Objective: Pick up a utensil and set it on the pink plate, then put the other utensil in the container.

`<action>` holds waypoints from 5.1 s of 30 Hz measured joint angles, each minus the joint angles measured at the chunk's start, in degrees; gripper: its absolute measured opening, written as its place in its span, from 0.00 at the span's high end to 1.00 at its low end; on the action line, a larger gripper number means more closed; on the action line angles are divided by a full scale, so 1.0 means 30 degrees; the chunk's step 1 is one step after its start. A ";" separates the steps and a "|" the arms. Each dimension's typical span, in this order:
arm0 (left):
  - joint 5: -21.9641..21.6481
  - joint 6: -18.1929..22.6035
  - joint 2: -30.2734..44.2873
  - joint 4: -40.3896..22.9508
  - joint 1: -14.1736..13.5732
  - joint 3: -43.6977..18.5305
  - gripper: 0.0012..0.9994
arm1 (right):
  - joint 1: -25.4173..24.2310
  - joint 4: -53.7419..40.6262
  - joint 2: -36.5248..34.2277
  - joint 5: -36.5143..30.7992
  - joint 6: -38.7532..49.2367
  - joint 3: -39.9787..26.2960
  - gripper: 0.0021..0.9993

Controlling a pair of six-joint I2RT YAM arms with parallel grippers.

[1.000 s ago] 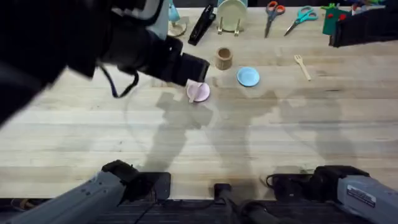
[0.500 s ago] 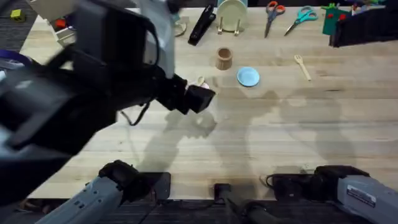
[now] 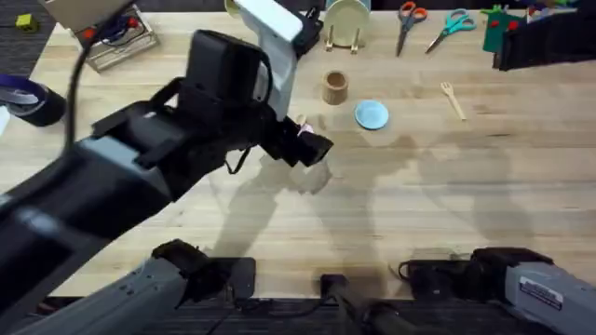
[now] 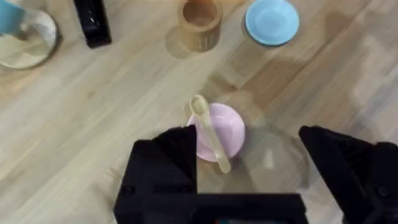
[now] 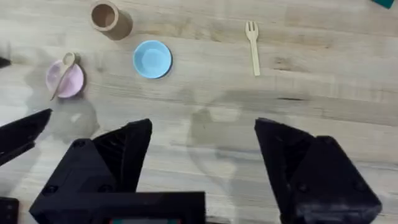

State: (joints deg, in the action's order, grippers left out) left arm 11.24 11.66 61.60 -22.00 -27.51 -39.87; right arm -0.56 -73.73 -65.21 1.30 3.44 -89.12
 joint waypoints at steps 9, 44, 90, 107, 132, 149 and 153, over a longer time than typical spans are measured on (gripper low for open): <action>0.0578 0.0051 0.1721 0.0541 0.0000 0.0064 0.01 | 0.0000 -0.0548 0.0000 0.0000 0.0000 0.0000 0.00; 0.0840 0.0059 0.1713 0.0531 0.0000 0.0064 0.01 | -0.4131 0.5218 -1.2946 -0.0007 0.6026 -0.0073 0.00; 0.0840 0.0066 0.1713 0.0523 0.0000 0.0064 0.01 | -0.4131 0.8651 -1.7792 0.0000 0.6732 -0.0488 0.97; 0.0840 0.0066 0.1713 0.0516 0.0000 0.0064 0.01 | -0.4131 0.6579 -1.7785 -0.0001 0.7329 -0.1248 0.97; 0.0840 0.0066 0.1713 0.0487 0.0000 0.0064 0.01 | -0.4138 0.3354 -1.0600 0.0802 0.8875 -0.5253 0.97; 0.0840 0.0066 0.1713 0.0487 0.0000 0.0064 0.01 | -0.6862 0.3076 -0.7307 1.1555 1.3388 -0.5282 0.97; 0.0840 0.0066 0.1713 0.0487 0.0000 0.0064 0.01 | -0.7980 0.2922 -0.7388 1.5471 1.4815 -0.5282 0.97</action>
State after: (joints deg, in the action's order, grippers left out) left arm 13.76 11.86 66.74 -20.53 -27.51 -39.68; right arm -24.50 -64.97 -87.37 47.71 47.89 -104.97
